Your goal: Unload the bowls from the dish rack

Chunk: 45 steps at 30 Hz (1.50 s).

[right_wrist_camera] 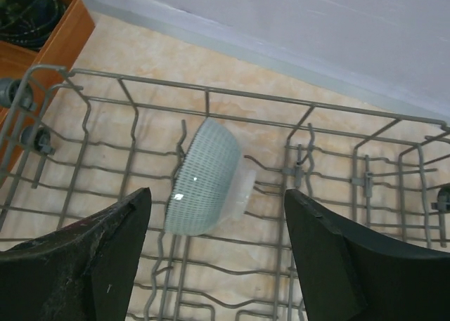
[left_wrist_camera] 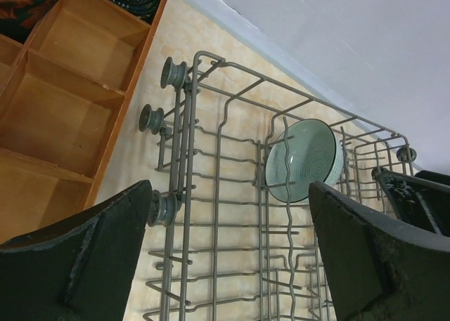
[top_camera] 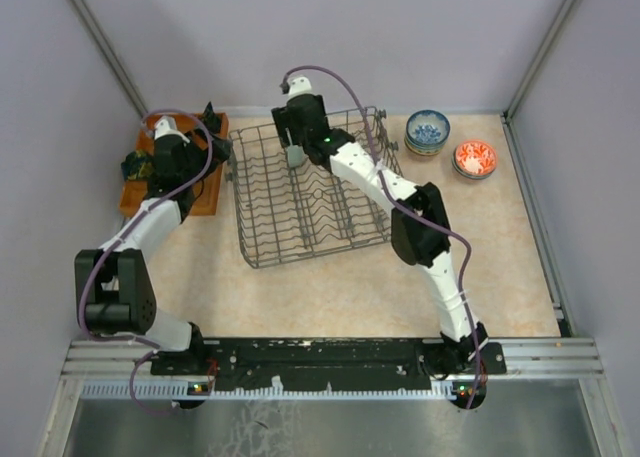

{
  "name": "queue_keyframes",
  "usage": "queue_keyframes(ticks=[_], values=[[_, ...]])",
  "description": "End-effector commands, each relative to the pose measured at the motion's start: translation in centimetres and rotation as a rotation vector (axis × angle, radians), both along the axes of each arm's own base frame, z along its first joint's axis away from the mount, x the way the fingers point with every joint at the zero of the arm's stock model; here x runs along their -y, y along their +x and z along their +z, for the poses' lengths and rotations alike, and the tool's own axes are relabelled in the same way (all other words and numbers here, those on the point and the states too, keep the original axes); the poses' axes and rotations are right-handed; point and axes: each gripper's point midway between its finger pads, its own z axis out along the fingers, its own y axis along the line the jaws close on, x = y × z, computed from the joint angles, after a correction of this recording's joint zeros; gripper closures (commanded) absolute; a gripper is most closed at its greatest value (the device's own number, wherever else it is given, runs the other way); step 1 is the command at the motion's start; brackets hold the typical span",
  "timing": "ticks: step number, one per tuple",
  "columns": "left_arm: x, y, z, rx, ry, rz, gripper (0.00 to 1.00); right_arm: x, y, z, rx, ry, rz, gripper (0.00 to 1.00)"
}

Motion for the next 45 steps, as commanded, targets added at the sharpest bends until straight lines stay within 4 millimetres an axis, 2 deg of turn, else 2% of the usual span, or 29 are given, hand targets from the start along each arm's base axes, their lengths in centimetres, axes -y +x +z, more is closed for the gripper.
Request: queue_keyframes(ticks=[1, 9, 17, 30, 45], values=[[0.2, 0.0, -1.4, -0.028, 0.019, -0.017, 0.02, -2.6, -0.2, 1.9, 0.062, -0.012, -0.005, 0.23], [0.4, 0.2, -2.9, -0.055, 0.014, -0.026, 0.02, -4.2, -0.5, 0.4, 0.097, -0.088, -0.057, 0.23], [0.6, -0.5, -4.4, -0.079, 0.006, -0.038, 0.02, -4.6, -0.7, -1.2, 0.115, -0.154, -0.089, 0.23], [2.3, -0.5, -6.7, -0.138, -0.038, -0.106, 0.04, -3.5, 0.1, -2.5, 0.169, -0.278, -0.192, 0.23], [3.7, -0.1, -7.8, -0.16, -0.025, -0.131, 0.06, -1.4, -0.3, -3.4, 0.155, -0.372, -0.275, 0.23]])
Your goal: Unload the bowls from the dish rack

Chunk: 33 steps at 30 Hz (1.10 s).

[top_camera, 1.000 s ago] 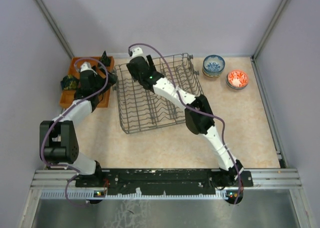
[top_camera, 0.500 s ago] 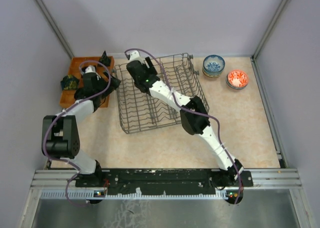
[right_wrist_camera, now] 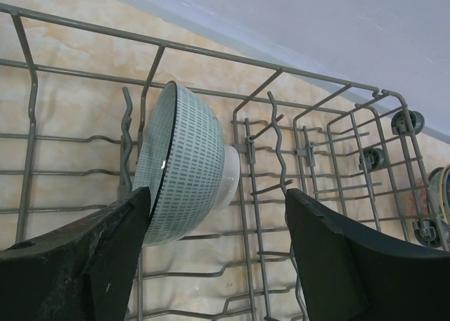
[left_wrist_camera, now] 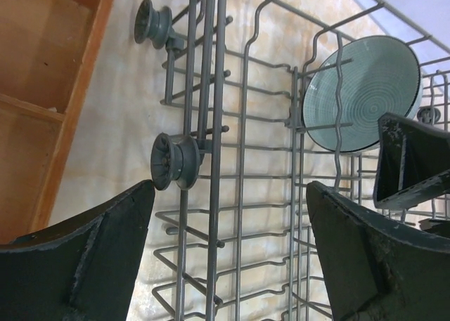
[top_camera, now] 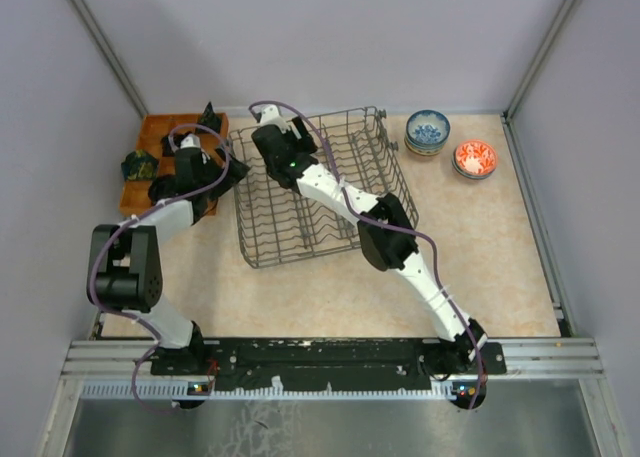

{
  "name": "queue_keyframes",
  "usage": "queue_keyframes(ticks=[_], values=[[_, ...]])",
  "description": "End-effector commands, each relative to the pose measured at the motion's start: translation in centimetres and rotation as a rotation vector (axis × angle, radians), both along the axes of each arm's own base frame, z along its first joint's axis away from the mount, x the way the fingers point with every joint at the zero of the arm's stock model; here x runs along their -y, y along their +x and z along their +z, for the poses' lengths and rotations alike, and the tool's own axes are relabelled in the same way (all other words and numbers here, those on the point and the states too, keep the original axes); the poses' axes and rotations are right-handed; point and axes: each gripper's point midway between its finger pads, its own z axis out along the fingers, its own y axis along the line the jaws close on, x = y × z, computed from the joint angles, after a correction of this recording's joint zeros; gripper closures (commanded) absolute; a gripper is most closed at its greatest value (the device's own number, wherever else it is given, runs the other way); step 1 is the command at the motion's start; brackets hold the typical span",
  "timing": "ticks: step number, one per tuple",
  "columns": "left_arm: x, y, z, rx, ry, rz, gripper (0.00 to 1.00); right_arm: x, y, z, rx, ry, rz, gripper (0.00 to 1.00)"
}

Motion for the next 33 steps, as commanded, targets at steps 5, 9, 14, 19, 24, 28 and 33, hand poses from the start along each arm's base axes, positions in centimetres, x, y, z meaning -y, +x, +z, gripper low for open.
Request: queue_keyframes(ticks=[5, 9, 14, 19, 24, 28, 33], values=[[1.4, 1.1, 0.3, 0.022, 0.007, -0.027, 0.08, 1.4, -0.6, 2.8, 0.047, -0.015, -0.072, 0.23], [1.7, 1.2, 0.1, 0.02, 0.008, -0.031, 0.09, 1.8, -1.0, 3.0, 0.039, -0.019, -0.079, 0.24], [1.8, 1.2, 0.2, 0.022, 0.011, -0.032, 0.1, 2.0, -1.3, 3.2, 0.036, -0.022, -0.082, 0.25], [1.9, 1.3, 0.2, 0.022, 0.011, -0.033, 0.11, 1.9, -1.5, 3.9, 0.048, -0.023, -0.082, 0.27], [2.0, 1.5, 0.0, 0.017, 0.011, -0.037, 0.12, 1.9, -1.5, 4.7, 0.069, -0.041, -0.085, 0.35], [2.1, 1.6, -0.1, 0.015, 0.012, -0.038, 0.12, 1.8, -1.5, 5.0, 0.087, -0.053, -0.089, 0.44], [2.1, 1.8, -0.1, 0.015, 0.01, -0.042, 0.13, 1.8, -1.5, 5.1, 0.098, -0.068, -0.093, 0.52]])
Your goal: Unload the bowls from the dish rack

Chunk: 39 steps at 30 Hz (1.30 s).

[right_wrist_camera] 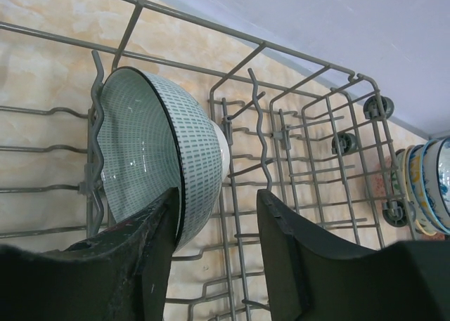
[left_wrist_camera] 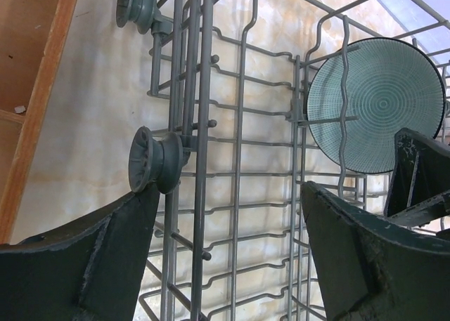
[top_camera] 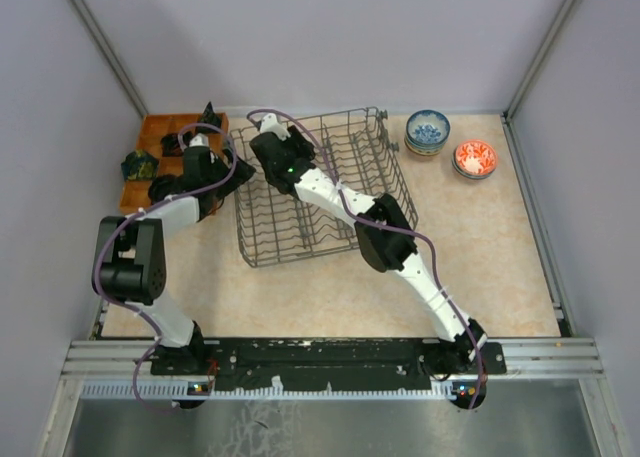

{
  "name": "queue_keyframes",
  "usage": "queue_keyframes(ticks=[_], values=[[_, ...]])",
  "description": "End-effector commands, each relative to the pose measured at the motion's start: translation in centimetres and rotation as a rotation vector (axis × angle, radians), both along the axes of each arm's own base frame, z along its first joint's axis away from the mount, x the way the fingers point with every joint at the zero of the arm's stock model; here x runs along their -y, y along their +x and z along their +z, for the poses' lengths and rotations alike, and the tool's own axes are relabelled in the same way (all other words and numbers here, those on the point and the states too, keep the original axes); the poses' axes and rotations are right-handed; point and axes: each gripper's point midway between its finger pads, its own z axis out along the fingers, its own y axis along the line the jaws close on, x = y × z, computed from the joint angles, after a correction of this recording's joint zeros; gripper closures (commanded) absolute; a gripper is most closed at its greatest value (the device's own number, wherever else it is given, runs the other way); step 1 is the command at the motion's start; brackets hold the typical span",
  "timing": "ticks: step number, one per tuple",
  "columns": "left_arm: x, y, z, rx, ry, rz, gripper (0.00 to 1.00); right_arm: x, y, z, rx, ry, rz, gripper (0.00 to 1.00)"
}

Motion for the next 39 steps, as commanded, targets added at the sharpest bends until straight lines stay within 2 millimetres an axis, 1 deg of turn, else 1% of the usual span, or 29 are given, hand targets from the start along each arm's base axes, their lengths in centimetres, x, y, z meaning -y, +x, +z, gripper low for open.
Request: queue_keyframes(ticks=[1, 8, 15, 30, 35, 39], values=[[0.4, 1.3, 1.5, 0.05, 0.002, -0.011, 0.13, 0.2, -0.4, 6.3, 0.109, 0.046, -0.025, 0.53], [0.6, 1.4, 1.5, 0.05, -0.001, -0.015, 0.14, 0.1, -0.4, 6.3, 0.116, 0.031, -0.027, 0.63], [1.3, 1.1, 1.7, 0.052, -0.004, -0.03, 0.16, 0.1, -0.4, 6.3, 0.115, 0.026, -0.027, 0.64], [2.6, -1.0, 1.9, 0.051, -0.013, -0.047, 0.19, 0.4, -0.7, 5.8, 0.105, 0.005, -0.037, 0.69], [2.5, -1.5, 1.8, 0.047, -0.006, -0.043, 0.19, 0.5, -0.9, 5.8, 0.104, 0.001, -0.04, 0.7], [2.6, -1.7, 2.0, 0.051, -0.008, -0.045, 0.19, 0.5, -1.0, 5.9, 0.104, -0.002, -0.04, 0.7]])
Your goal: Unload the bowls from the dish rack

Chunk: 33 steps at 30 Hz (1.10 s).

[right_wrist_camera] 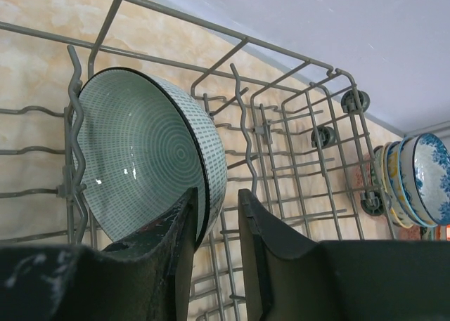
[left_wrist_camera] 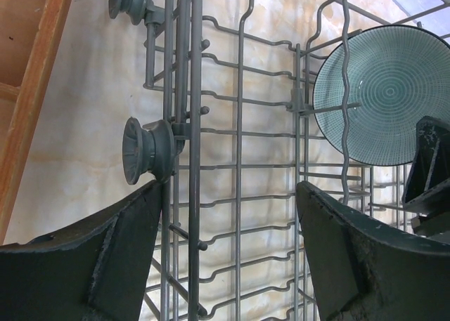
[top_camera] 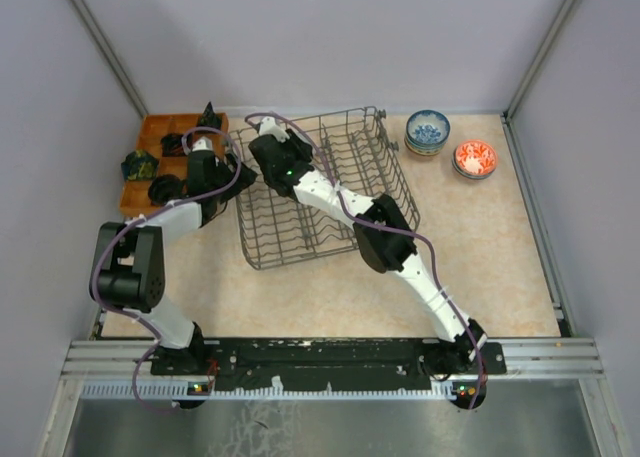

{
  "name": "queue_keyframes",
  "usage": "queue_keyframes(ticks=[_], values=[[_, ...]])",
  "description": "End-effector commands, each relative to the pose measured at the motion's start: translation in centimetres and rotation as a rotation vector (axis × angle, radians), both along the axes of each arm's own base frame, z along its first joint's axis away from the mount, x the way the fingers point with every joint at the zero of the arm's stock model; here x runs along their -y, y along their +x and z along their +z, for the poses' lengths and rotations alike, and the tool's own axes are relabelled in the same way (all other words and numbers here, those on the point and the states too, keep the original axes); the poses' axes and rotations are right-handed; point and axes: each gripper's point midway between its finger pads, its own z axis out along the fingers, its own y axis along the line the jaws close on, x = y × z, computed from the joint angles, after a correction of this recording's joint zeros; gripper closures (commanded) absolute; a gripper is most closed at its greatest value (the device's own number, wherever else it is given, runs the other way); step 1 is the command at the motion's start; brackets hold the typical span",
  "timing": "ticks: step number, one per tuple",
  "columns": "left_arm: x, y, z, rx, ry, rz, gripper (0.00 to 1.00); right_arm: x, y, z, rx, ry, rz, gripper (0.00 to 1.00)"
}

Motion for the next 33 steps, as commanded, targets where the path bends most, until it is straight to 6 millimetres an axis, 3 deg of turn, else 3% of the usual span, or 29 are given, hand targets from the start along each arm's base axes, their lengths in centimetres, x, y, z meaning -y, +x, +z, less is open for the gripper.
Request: queue_keyframes(ticks=[1, 12, 24, 33], values=[[1.7, -0.6, 1.9, 0.046, -0.032, -0.05, 0.19, 0.1, -0.8, 5.4, 0.076, 0.048, -0.012, 0.71], [1.7, -0.9, 1.8, 0.043, -0.031, -0.051, 0.19, 0.1, -1.0, 5.6, 0.085, 0.04, -0.019, 0.77], [1.8, -1.0, 1.6, 0.037, -0.03, -0.053, 0.19, 0.2, -1.0, 5.9, 0.105, 0.034, -0.037, 0.99], [1.8, -0.7, 1.4, 0.036, -0.026, -0.052, 0.19, 0.6, -1.2, 7.1, 0.131, 0.035, -0.051, 1.0]])
